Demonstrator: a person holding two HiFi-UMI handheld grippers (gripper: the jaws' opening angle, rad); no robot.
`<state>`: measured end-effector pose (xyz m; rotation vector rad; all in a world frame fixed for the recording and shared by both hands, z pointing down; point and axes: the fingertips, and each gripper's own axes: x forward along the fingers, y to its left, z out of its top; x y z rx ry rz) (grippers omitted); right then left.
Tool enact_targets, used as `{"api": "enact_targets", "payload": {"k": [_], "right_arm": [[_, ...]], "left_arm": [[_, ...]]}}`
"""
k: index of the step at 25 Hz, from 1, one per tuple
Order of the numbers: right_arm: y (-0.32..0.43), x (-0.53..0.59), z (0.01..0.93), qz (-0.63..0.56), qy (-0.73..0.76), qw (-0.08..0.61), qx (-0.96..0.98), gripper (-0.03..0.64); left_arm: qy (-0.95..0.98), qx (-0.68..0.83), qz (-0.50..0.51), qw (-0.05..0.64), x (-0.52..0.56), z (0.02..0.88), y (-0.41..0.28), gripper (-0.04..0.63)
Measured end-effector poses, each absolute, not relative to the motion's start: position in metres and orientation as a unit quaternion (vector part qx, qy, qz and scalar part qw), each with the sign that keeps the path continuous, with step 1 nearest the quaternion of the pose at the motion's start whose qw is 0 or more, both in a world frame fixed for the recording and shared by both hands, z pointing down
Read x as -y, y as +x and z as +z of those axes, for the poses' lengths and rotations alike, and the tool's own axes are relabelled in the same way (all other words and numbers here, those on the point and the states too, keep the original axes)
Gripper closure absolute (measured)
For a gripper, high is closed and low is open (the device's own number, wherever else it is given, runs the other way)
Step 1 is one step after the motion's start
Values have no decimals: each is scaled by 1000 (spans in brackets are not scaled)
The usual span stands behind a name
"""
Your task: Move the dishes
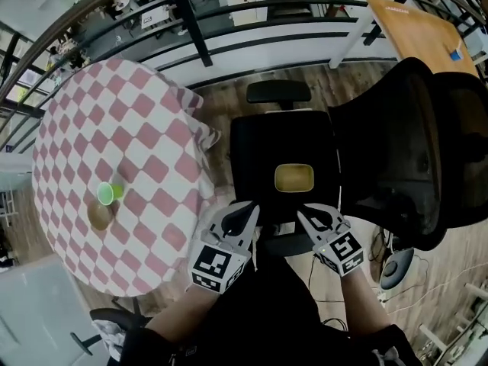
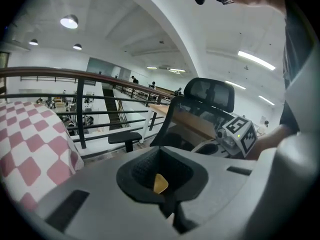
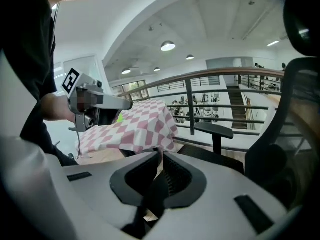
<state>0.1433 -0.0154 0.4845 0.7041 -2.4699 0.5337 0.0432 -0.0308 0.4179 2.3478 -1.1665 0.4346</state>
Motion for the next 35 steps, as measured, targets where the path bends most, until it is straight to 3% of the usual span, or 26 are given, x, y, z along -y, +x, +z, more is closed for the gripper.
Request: {"api": "enact_targets", "payload": {"k": [13, 20, 24, 35], "right_arm": [[132, 45, 651, 228, 220, 296, 901, 591], [151, 45, 728, 149, 170, 390, 893, 588], [164, 44, 767, 110, 143, 446, 876, 547], [176, 21, 844, 7, 51, 574, 817, 525]], "left_arm": [[828, 400, 230, 319, 50, 594, 38, 592], [827, 368, 246, 347, 37, 678, 65, 592], [820, 364, 262, 356, 29, 707, 67, 592], [817, 351, 265, 374, 7, 730, 87, 592]]}}
